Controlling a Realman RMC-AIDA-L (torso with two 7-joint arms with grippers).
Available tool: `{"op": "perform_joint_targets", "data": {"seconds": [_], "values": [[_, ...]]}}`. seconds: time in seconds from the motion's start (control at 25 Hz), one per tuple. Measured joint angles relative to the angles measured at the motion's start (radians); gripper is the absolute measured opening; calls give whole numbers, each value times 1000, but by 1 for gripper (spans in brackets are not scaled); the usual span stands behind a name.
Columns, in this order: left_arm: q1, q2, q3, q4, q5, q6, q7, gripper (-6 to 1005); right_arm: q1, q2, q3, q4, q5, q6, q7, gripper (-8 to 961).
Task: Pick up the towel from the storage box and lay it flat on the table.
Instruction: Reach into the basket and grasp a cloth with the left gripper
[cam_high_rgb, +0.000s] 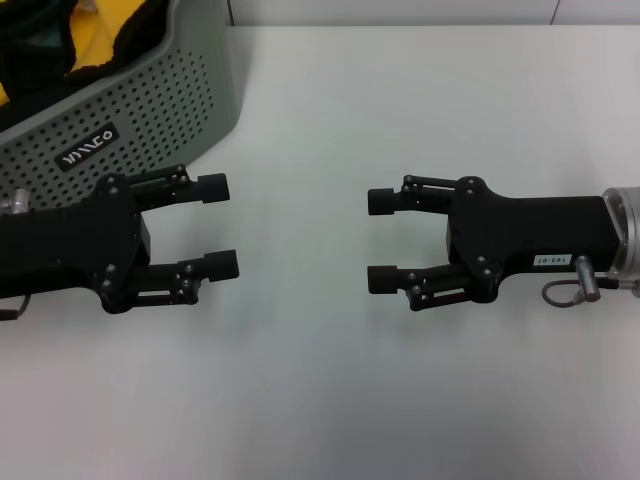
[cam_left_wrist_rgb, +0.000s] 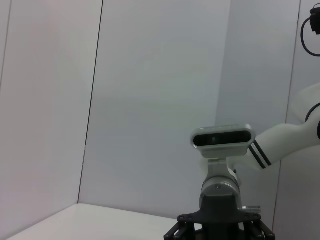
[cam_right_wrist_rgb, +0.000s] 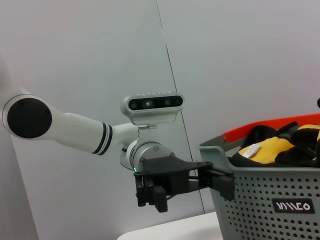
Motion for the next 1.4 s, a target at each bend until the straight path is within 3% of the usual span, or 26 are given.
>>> {"op": "perform_joint_targets", "data": {"seconds": [0.52,0.6,0.68,0.76,0.84,0.92,1.08,1.2,1.4], "values": [[0,-4,-1,2,-2,0,-8,787,0,-3,2,0,0,6,-13,870],[0,-18,-3,19,-17,0,-25,787,-1,-5,2,0,1,21,-13,870],[11,-60,-4,126,-24,-1,-100,786,-7,-9,5,1,3,31,-13,870],[26,-88,-4,217,-17,-14,-149,786,-16,-12,20,4,3,37,-13,870],[61,-138,-3,397,-5,-66,-253,785,-31,-15,45,8,1,44,-15,870],[96,-171,1,577,11,-137,-355,772,-47,-19,62,8,1,50,-17,869],[128,-178,11,845,28,-253,-569,747,-85,-23,95,5,1,51,-21,869],[116,-174,-32,976,79,-313,-696,729,-107,-25,115,3,1,51,-22,869],[78,-173,-93,1149,362,-421,-855,715,-117,-26,120,2,1,52,-24,869]]}}
